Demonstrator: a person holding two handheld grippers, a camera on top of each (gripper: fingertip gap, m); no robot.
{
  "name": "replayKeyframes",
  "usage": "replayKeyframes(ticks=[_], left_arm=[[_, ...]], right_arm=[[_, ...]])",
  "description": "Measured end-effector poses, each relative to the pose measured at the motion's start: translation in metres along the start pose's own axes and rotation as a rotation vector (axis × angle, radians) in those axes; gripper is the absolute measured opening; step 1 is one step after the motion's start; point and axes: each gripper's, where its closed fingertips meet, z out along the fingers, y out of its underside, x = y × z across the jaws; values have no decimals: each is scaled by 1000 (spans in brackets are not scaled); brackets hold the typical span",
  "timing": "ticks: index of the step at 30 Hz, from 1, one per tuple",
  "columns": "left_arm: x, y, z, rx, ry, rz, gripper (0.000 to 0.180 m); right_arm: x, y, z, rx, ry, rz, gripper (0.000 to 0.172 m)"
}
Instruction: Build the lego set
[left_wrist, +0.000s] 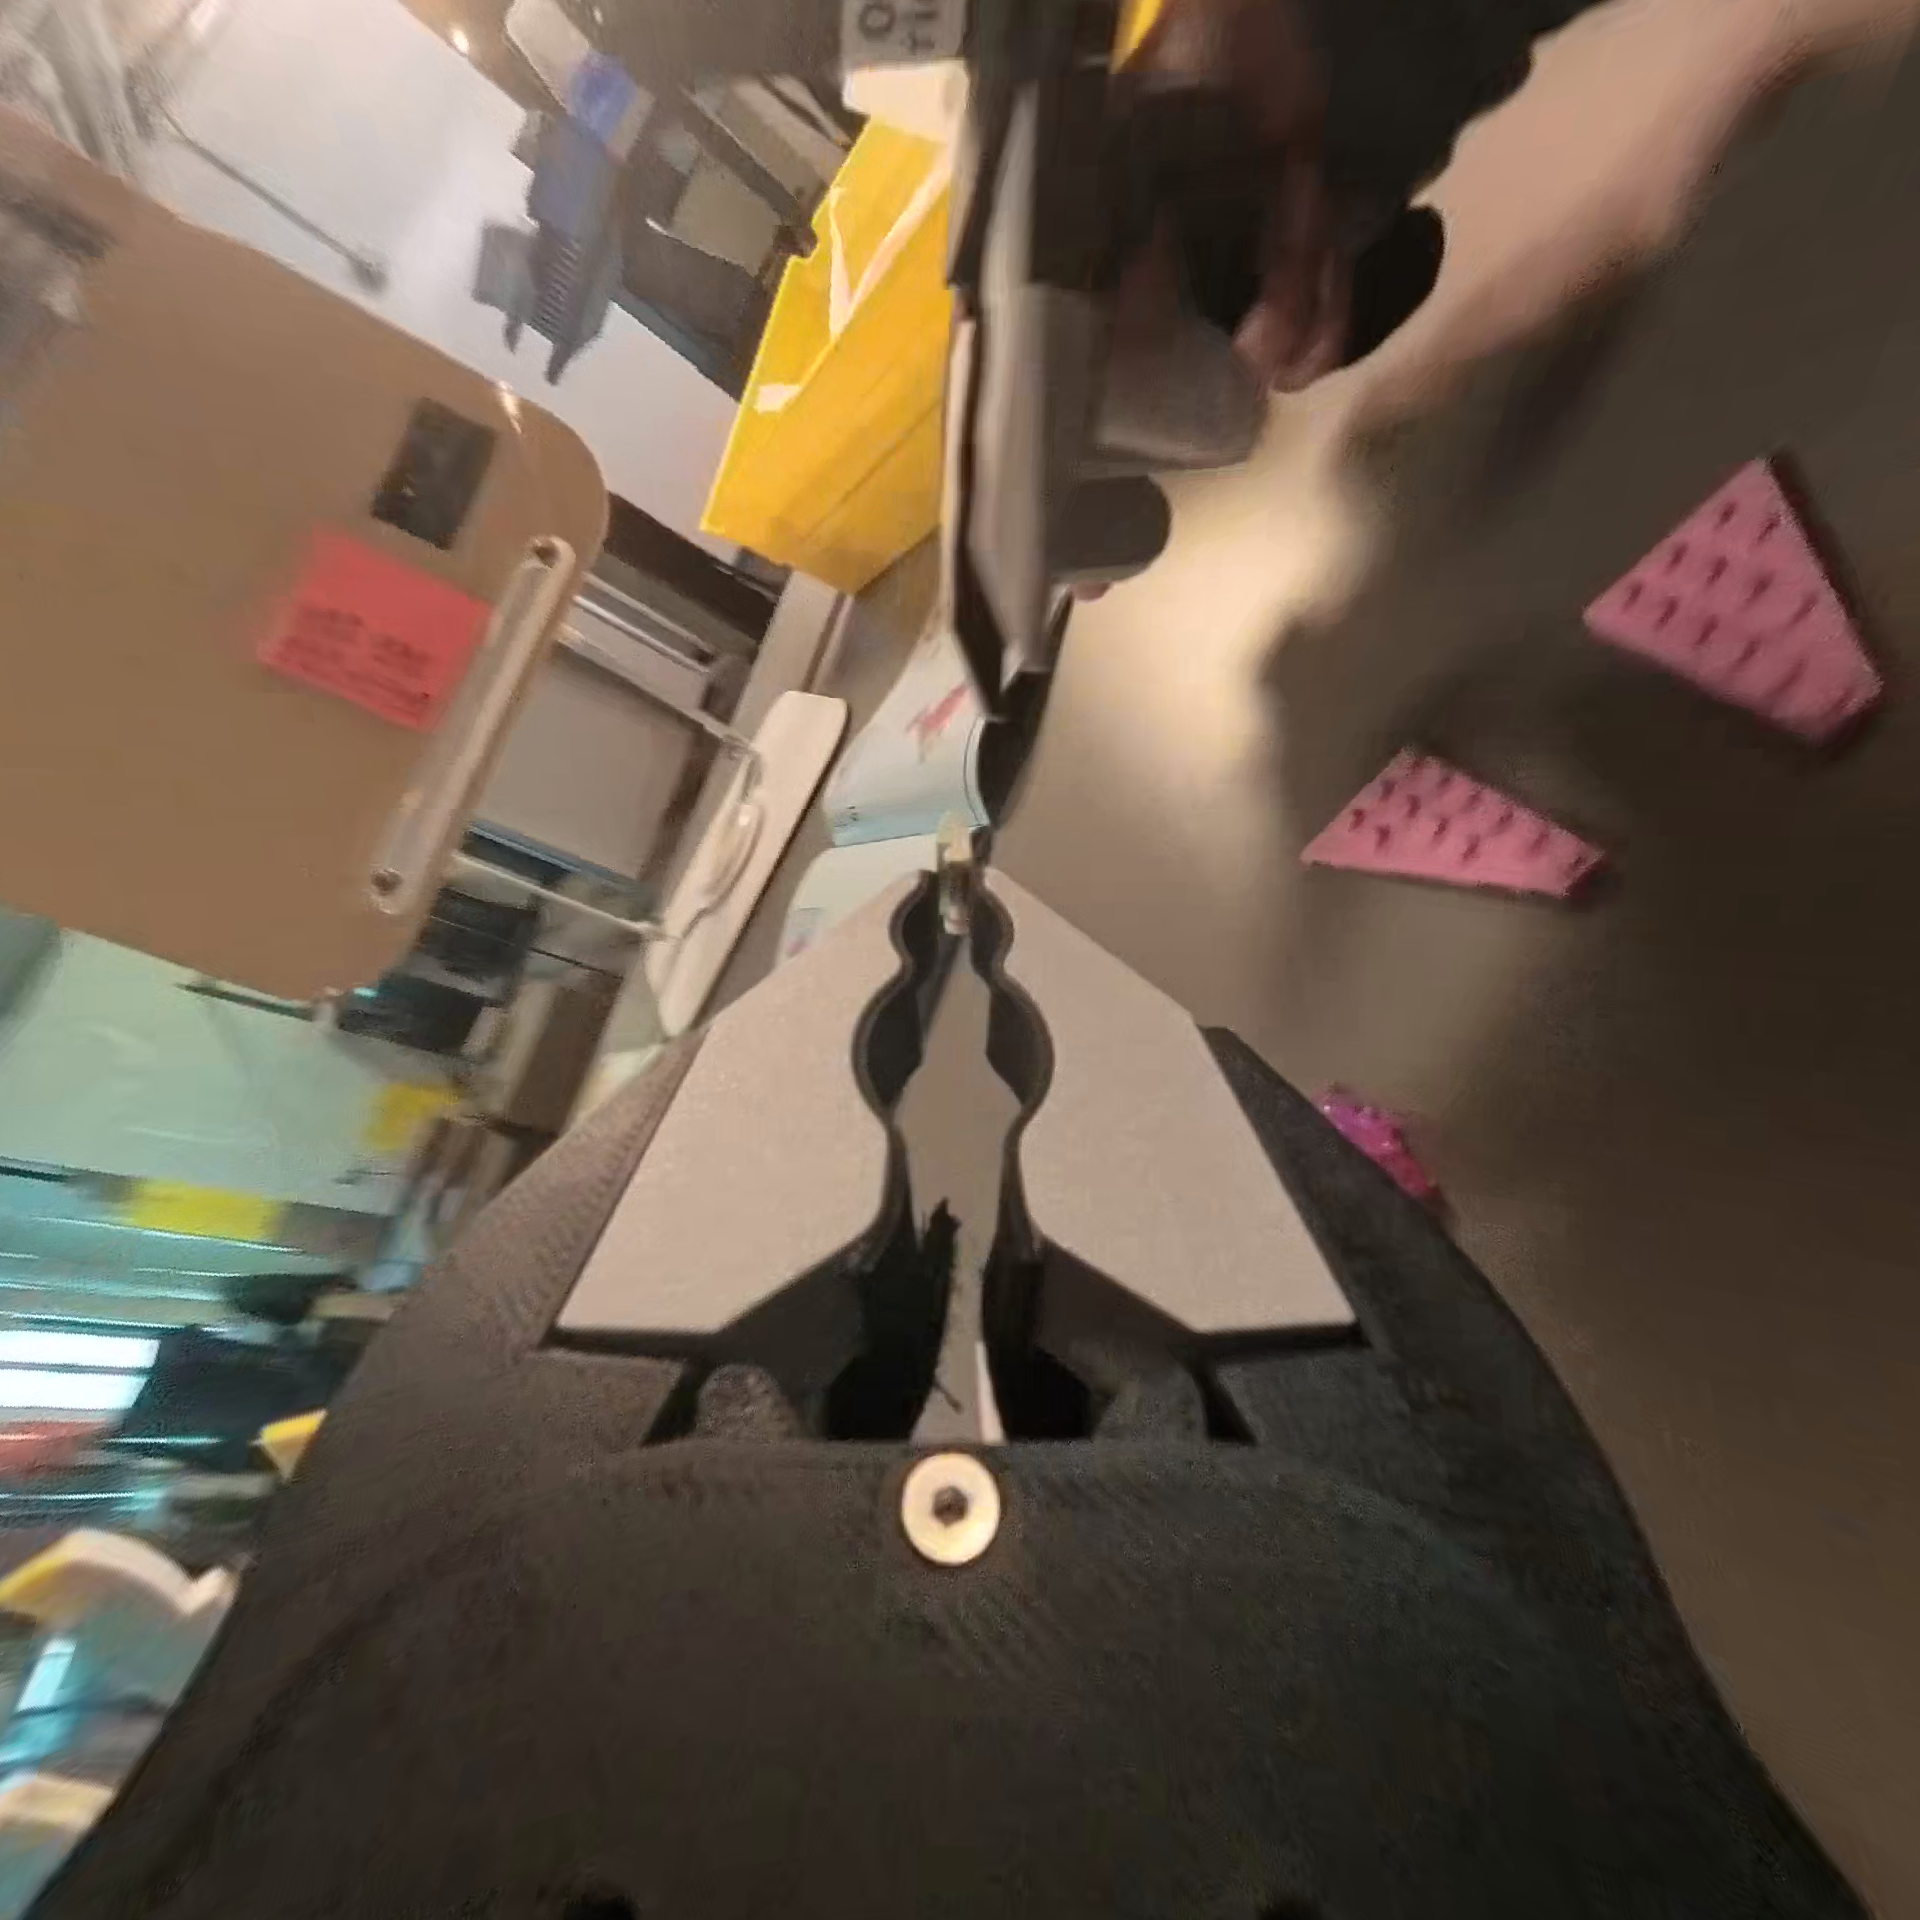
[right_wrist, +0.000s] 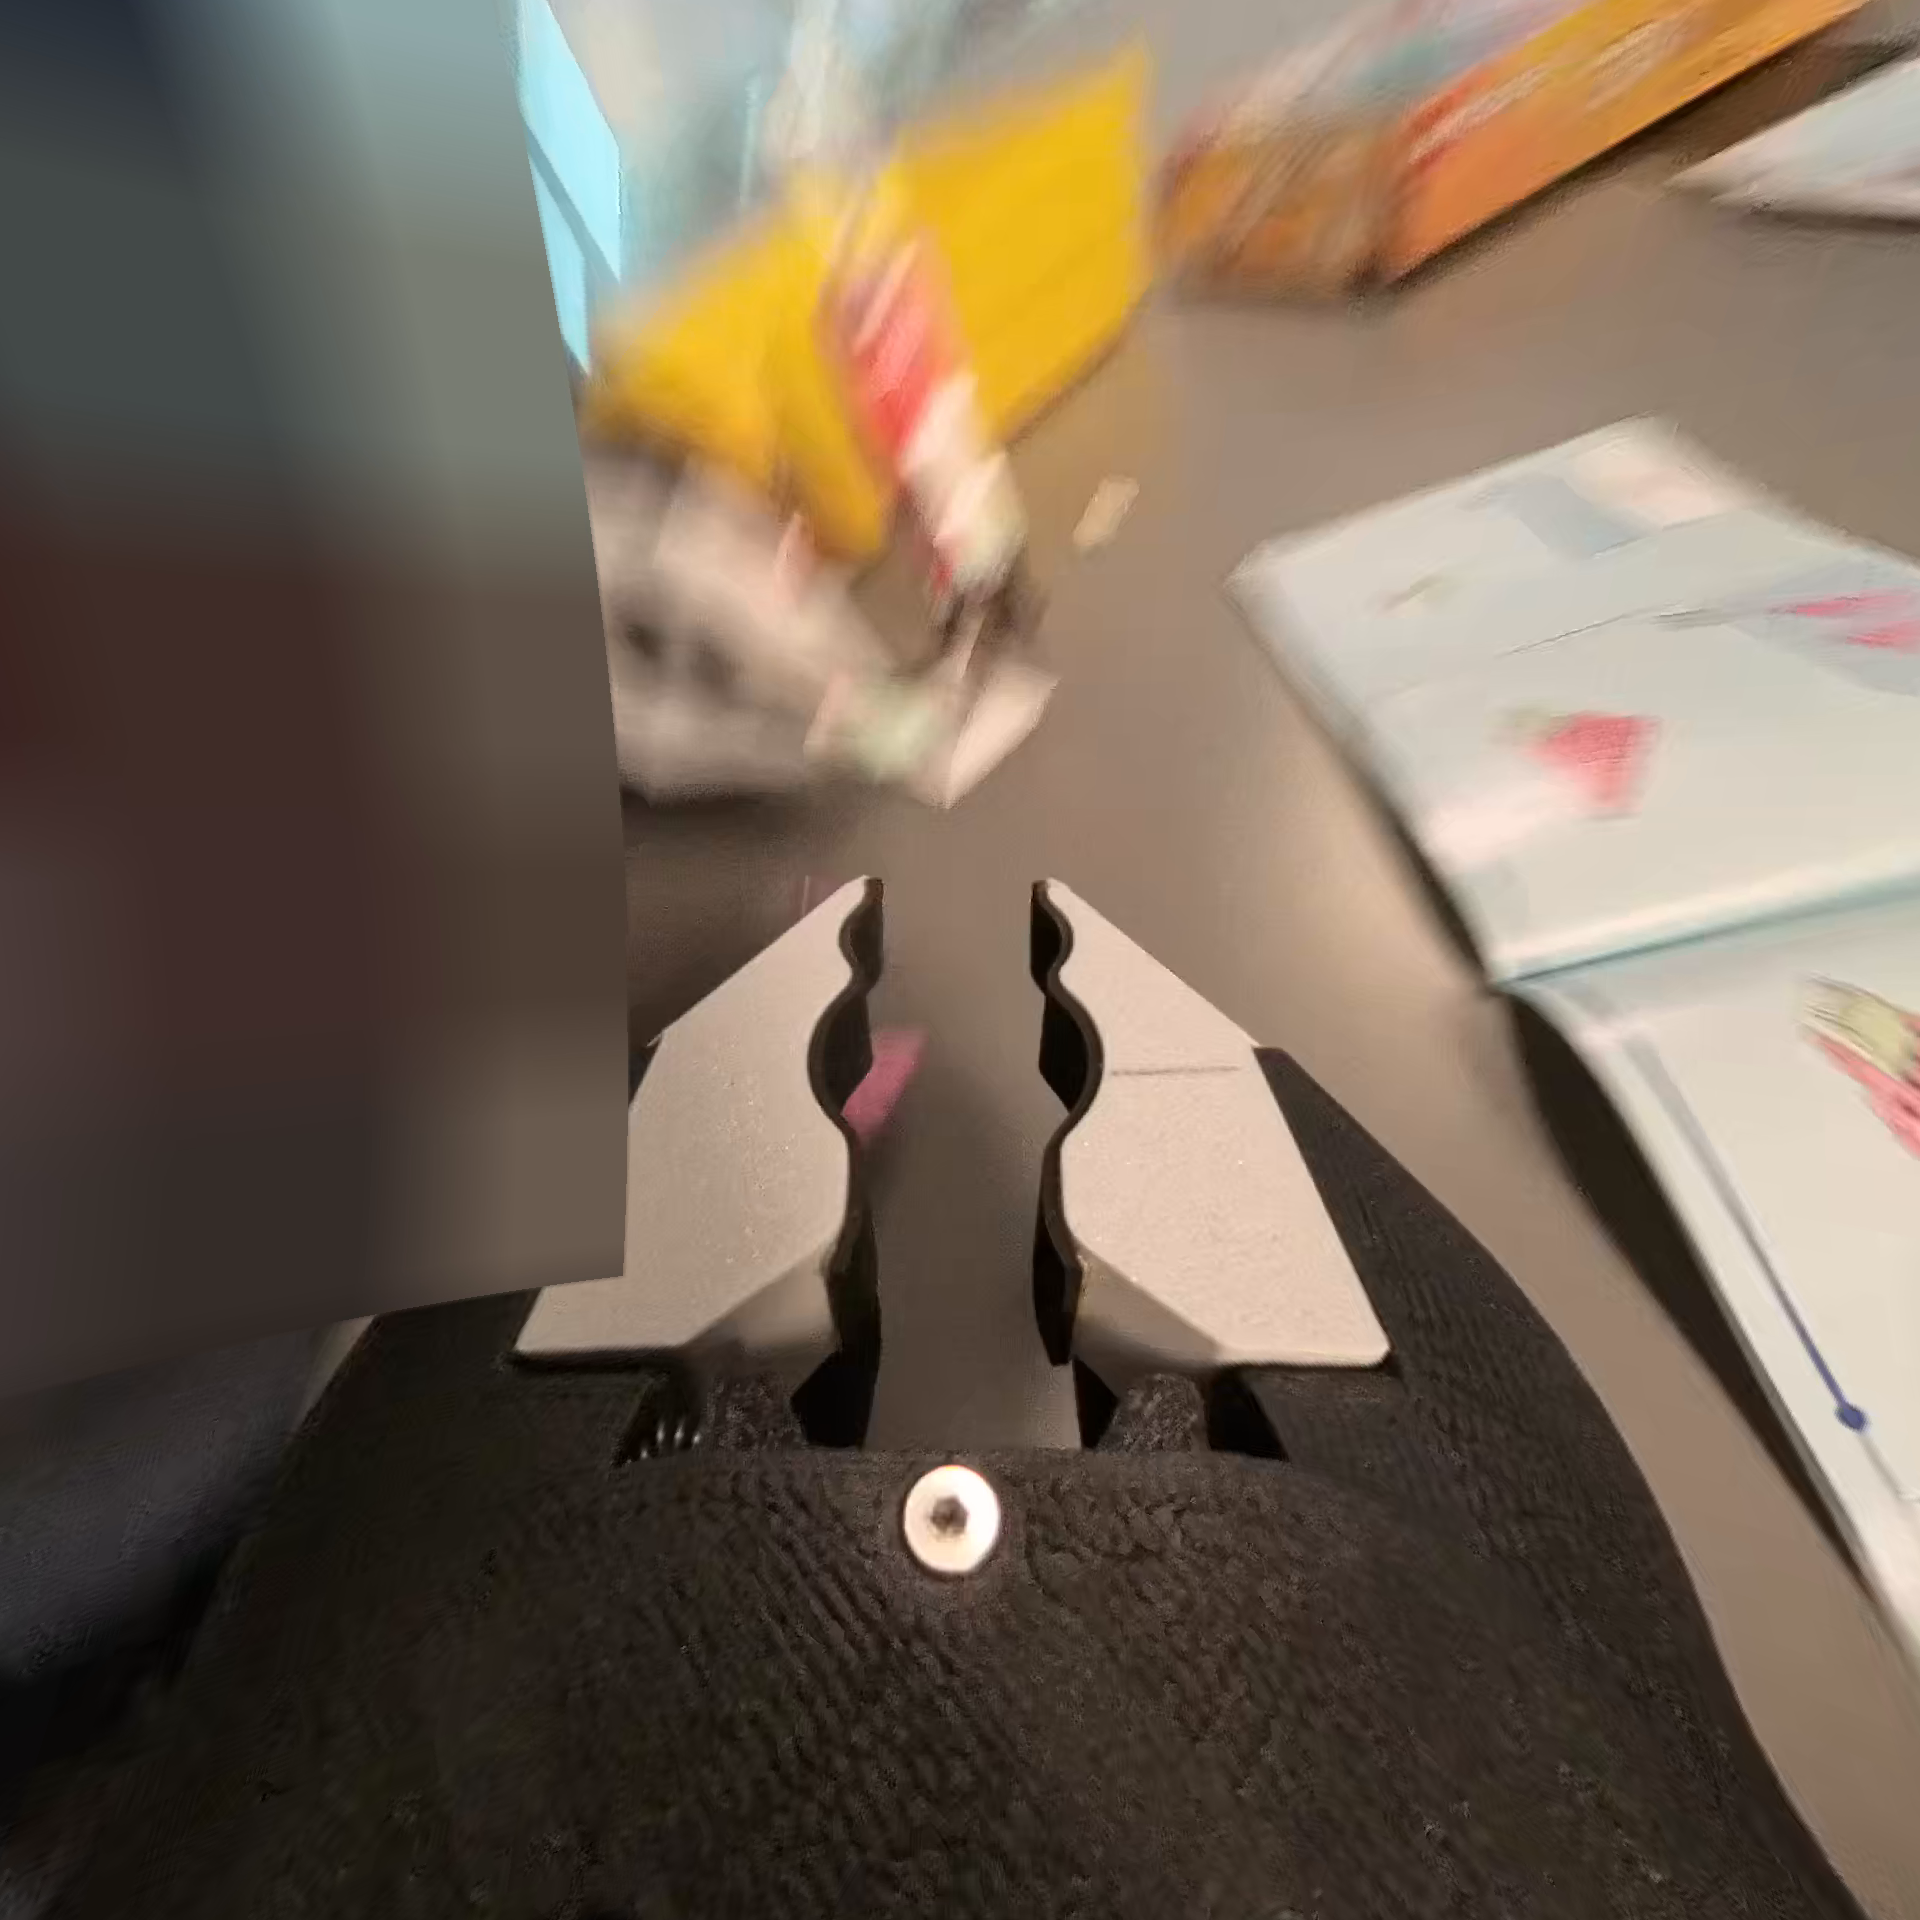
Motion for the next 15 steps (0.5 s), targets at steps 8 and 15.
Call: replayKeyframes(ticks=[8,15], left_arm=[[-1,4,-6,15,47,-111,4],[2,11,-8,3,65,-65,4]], right_arm=[[-36,61,16,-370,-60,-279,44],[-36,74,36,-442,-37,-366,49]])
